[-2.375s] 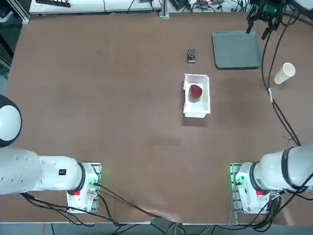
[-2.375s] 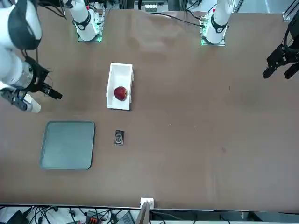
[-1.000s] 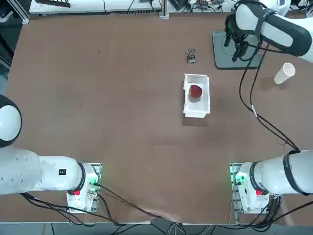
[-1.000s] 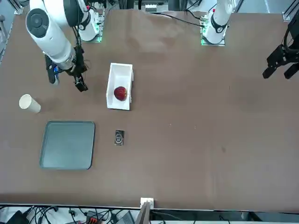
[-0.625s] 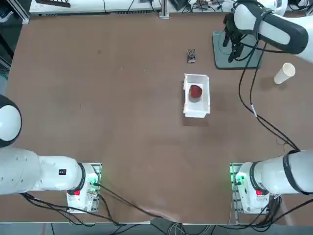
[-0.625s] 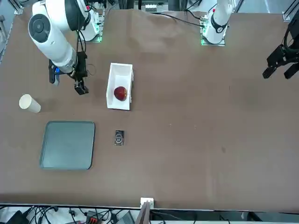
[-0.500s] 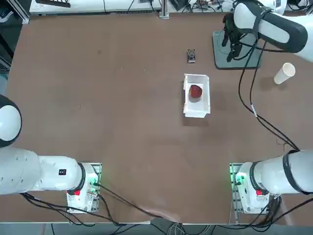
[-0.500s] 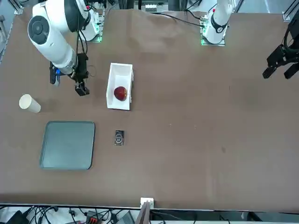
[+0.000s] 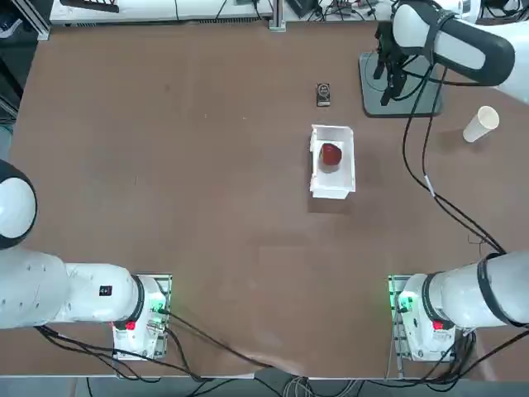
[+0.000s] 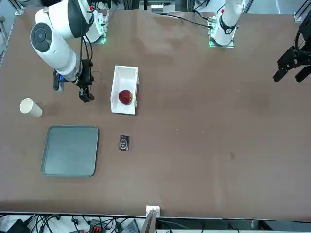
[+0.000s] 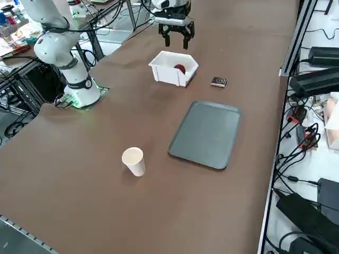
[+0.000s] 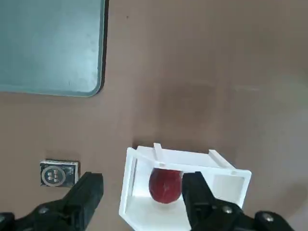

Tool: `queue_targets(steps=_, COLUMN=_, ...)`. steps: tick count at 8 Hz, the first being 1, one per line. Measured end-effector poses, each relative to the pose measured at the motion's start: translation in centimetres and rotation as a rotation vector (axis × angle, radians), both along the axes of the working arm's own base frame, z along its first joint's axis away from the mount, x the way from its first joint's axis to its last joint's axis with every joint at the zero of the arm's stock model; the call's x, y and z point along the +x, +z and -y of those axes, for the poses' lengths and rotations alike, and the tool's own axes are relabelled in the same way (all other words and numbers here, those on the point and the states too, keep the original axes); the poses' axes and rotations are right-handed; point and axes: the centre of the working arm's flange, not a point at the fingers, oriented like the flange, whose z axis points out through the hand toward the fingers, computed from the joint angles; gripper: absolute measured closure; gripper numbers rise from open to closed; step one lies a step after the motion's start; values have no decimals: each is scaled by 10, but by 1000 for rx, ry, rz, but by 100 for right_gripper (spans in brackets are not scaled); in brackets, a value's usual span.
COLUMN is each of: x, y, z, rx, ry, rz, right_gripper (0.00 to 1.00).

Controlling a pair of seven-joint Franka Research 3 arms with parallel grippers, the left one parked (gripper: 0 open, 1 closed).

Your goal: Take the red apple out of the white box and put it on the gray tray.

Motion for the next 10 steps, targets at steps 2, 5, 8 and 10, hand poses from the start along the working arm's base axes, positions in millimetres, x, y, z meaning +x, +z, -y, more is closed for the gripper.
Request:
queue_targets(steps=2, x=2, y=2, z=5, rx=1, ry=-23, rz=5, right_gripper=0)
queue_targets(steps=5, x=-10, y=-9, z=7, rx=17, ry=-86, rz=86, right_gripper=0)
queue_targets(steps=8, x=-47, y=-36, z=-12, rx=32, ry=-192, rz=171, right_gripper=0)
queue_targets(steps=10, x=-56, y=-49, z=-28, rx=25, ry=-178, rz=161, right_gripper=0)
